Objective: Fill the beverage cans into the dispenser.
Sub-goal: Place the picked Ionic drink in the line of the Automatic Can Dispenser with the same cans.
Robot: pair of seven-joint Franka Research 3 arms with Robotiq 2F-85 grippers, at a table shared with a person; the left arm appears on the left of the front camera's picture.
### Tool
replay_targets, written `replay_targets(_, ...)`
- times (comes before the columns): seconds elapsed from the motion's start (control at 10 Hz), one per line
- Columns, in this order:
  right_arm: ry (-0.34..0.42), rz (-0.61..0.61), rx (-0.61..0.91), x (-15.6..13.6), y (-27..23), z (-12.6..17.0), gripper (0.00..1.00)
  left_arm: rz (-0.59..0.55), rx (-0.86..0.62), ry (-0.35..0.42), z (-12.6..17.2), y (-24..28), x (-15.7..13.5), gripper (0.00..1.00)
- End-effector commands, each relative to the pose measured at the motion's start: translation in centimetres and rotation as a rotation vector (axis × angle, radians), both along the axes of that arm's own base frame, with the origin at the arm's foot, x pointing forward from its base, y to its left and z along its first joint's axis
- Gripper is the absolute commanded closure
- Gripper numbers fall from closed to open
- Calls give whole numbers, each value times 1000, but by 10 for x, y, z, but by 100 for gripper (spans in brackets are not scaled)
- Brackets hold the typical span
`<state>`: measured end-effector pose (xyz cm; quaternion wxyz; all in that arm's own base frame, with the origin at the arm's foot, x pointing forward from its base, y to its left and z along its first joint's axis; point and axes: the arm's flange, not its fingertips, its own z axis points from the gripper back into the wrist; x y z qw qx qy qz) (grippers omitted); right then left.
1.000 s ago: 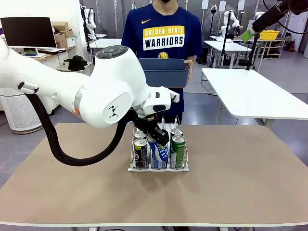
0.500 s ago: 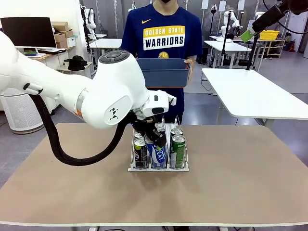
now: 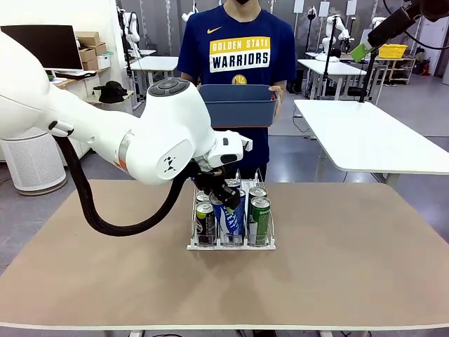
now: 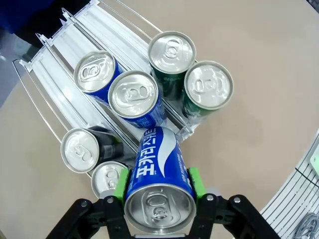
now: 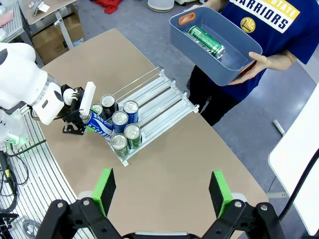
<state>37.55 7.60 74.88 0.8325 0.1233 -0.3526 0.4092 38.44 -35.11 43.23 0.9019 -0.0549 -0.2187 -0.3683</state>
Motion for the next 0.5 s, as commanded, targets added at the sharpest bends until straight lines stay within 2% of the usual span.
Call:
replay_targets(0.0, 1, -2, -1, 0, 0, -1, 0, 41, -36, -84, 2, -10, 21, 43)
replay_targets(0.4, 1, -2, -1, 0, 0, -1, 0, -9, -33, -30, -6, -25, 27, 43)
